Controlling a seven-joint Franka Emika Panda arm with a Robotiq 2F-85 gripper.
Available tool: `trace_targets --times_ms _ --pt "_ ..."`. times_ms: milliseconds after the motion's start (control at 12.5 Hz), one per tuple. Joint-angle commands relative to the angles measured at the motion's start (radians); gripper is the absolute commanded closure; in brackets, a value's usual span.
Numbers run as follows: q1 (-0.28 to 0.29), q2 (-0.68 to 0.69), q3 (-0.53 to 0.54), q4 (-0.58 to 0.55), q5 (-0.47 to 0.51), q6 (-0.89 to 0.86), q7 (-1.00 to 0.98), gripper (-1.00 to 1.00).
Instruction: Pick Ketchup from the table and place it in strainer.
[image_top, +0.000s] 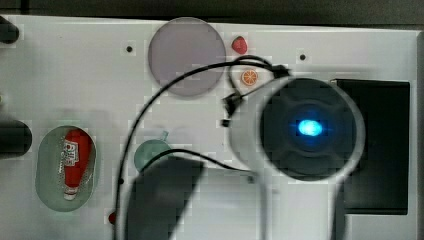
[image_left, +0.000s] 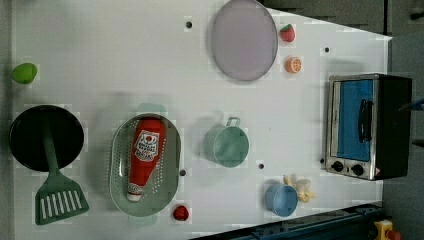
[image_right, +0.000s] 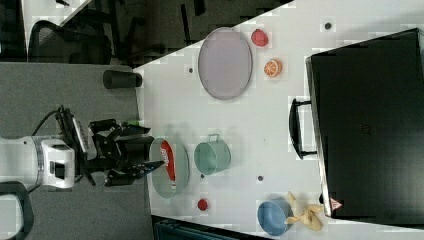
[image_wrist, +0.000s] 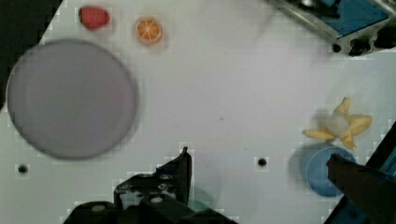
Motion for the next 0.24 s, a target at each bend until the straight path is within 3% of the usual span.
trace_targets --times_ms 80,240 --pt "0.020 -0.017 0.022 0.002 0.013 -0.020 -0.042 -1.00" --pt "0.020 -0.016 0.027 0.000 0.013 -0.020 -0.042 -1.00"
